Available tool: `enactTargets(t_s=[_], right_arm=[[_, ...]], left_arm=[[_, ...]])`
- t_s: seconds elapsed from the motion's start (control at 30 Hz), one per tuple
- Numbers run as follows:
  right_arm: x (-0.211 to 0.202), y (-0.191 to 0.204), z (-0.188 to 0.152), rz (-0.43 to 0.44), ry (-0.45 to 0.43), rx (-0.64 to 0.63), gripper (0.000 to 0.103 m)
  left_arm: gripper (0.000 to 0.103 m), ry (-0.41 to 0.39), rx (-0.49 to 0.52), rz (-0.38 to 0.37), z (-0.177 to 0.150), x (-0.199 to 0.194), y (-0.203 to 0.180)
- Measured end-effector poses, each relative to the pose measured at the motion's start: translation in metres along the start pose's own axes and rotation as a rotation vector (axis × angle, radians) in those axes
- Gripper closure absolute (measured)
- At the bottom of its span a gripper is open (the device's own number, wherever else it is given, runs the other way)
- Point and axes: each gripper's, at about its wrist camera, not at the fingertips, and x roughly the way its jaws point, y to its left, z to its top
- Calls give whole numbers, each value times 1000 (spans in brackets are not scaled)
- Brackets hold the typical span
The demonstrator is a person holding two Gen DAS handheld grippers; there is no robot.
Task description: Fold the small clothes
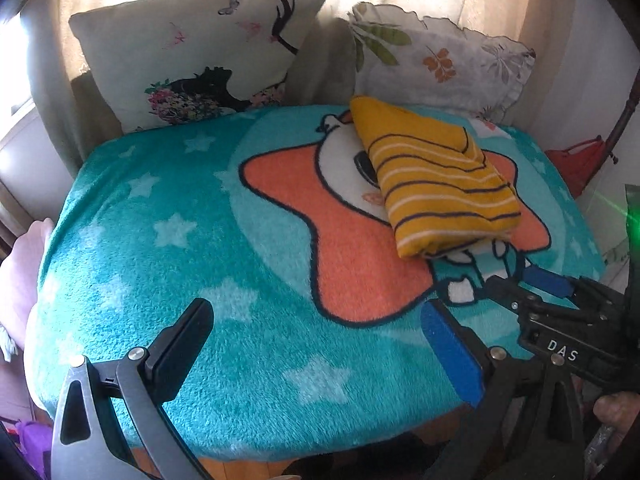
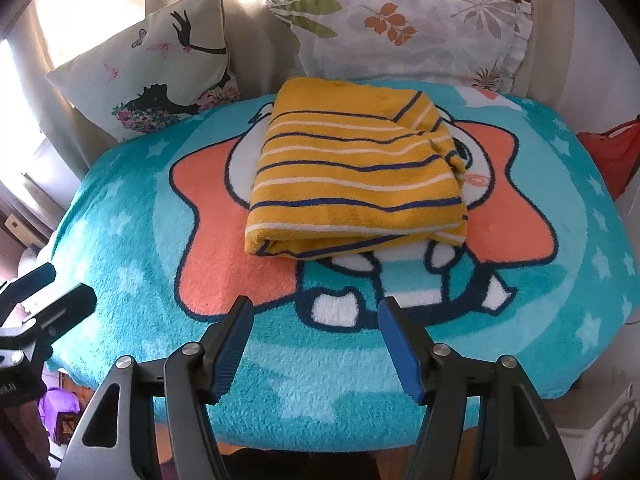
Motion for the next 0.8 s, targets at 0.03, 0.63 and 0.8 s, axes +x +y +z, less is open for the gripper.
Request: enactTargets(t_s=[0.03, 0.63, 0.8], right_arm=[[1, 1, 0, 1, 2, -1, 34], [14, 9, -3, -4, 29, 18, 32], [16, 11, -5, -6, 35, 23, 32]], left_arm=[[0, 2, 4, -2, 0, 1, 0], [0, 39, 3, -31, 0, 12, 8], [0, 47, 4, -38, -1, 13, 12]])
